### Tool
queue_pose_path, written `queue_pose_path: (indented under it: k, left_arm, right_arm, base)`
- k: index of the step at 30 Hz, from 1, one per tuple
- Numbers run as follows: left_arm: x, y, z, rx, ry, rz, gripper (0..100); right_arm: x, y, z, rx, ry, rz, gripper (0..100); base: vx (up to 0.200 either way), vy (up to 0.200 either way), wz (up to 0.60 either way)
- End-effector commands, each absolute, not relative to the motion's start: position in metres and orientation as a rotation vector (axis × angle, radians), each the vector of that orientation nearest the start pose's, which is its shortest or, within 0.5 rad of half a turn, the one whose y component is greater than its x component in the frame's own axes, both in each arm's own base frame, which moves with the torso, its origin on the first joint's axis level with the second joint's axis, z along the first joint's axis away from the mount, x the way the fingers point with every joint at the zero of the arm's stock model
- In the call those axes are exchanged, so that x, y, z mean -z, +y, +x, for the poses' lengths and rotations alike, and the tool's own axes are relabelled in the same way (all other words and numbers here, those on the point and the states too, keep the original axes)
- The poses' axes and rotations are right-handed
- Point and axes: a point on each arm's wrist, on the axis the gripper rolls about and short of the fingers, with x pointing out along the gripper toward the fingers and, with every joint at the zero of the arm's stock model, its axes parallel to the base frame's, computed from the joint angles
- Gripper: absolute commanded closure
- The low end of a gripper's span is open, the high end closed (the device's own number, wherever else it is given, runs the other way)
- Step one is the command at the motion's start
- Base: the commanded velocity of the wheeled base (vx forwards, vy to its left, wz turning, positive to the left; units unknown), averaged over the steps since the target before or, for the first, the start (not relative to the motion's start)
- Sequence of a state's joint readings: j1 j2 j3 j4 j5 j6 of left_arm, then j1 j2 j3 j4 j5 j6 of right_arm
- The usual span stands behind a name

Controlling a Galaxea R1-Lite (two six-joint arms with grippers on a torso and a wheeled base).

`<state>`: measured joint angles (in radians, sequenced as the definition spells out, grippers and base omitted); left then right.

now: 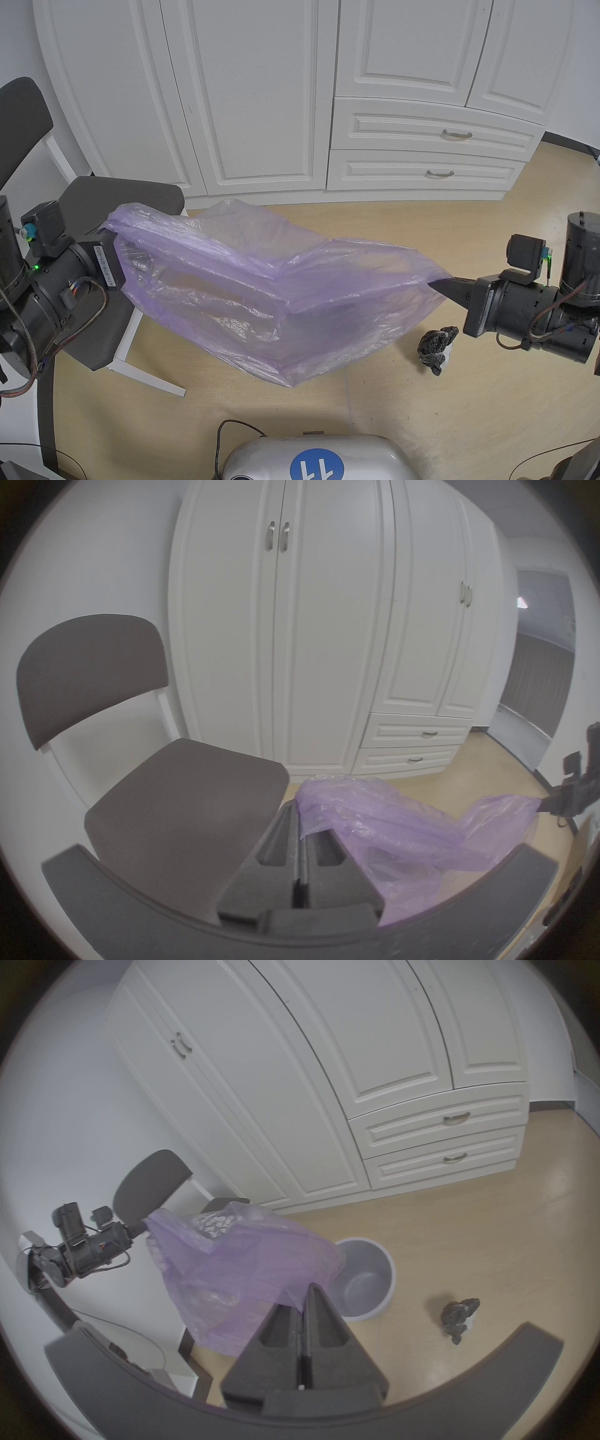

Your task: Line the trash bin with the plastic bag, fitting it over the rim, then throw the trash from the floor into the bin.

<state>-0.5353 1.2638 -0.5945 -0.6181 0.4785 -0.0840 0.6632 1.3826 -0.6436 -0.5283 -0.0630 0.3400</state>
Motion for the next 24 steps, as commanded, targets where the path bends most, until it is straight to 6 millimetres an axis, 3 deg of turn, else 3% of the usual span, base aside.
queue_pose_path:
  k: [1,24]
  left_arm:
    - [-0.237,-0.083,0.155,0.105,0.013,-0.081,100]
    - [-0.235,-0.076,0.142,0.122,-0.011,-0.091,100]
  right_arm:
    - [-0.217,0.124,0.166,-0.576,0.27,0.272,100]
    - [-0.215,0.112,0.159,-0.577,0.3,0.219,100]
  base:
    - [0.0,0.0,0.0]
    - [0.0,0.0,0.0]
